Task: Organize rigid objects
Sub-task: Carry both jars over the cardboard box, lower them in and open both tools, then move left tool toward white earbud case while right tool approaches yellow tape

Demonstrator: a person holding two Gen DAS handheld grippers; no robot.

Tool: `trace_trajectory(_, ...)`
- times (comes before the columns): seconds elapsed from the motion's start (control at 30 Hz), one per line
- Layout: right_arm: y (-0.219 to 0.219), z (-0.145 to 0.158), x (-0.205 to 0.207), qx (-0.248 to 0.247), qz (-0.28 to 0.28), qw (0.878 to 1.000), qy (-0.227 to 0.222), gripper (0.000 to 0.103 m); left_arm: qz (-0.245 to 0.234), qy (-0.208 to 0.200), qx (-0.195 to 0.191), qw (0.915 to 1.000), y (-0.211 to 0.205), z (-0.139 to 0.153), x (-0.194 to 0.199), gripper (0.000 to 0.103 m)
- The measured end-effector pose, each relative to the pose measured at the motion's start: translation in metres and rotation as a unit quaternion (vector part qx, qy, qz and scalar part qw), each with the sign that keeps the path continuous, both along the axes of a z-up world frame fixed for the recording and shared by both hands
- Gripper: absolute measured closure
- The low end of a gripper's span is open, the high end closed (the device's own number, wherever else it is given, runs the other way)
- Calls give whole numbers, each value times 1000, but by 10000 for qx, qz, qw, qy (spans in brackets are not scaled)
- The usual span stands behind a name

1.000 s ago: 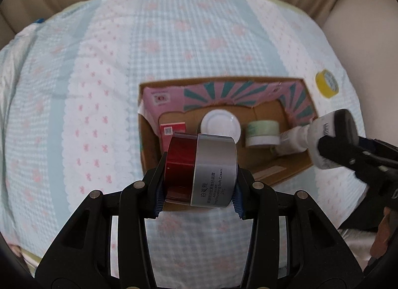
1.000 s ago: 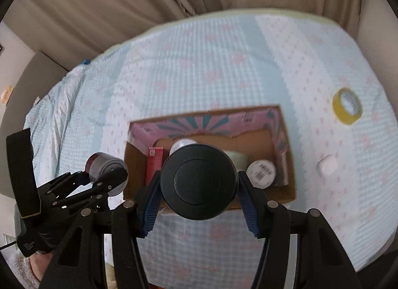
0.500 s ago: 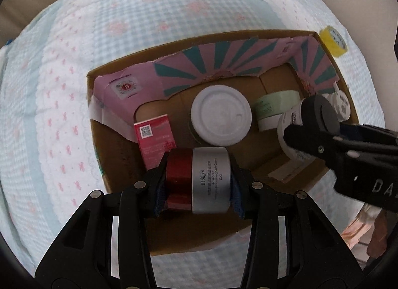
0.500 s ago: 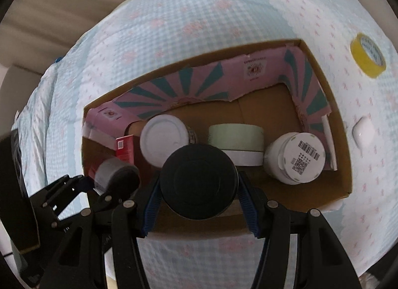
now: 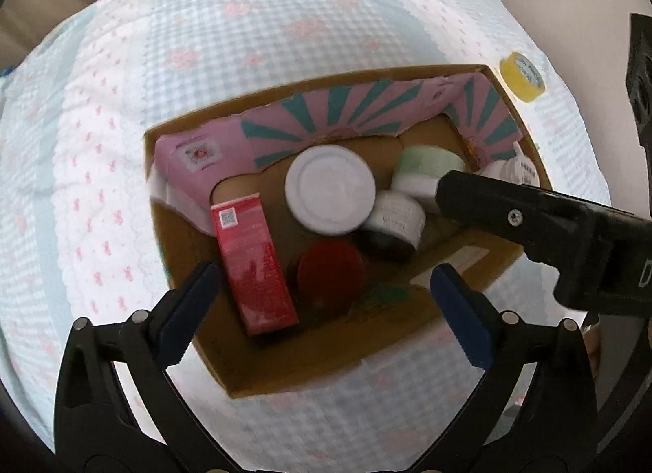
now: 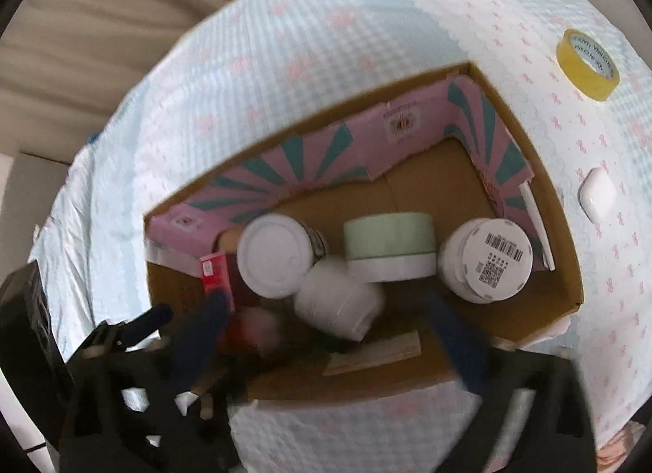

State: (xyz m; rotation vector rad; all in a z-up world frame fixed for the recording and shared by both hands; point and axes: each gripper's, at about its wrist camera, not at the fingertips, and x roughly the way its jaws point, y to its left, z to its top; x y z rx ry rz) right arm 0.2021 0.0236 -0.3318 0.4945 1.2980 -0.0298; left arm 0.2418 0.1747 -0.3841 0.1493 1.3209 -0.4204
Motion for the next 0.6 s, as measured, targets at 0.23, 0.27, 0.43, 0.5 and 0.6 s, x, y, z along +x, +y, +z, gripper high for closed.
trace_trajectory(0.23, 6, 17, -8, -102, 190, 9996, -197, 0, 316, -53, -15, 9995, 18, 15, -10, 0)
trace_trajectory(0.27, 7, 20, -10, -106, 191, 9995, -230, 0, 349, -77, -23, 9994, 20, 18, -12, 0)
trace_trajectory(0.43, 7, 29, -17, -172, 200, 9993, -266, 0, 467, -245, -62, 9986, 22, 37, -22, 0)
trace_trajectory(0.5, 7, 37, -22, -111, 203, 9993, -288, 0, 514, -318, -65, 9981, 25, 46, -28, 0)
trace_trajectory(0.6, 8, 53, -29, -144, 265, 9990, -341, 0, 565, -425, 50, 9975, 29, 60, -41, 0)
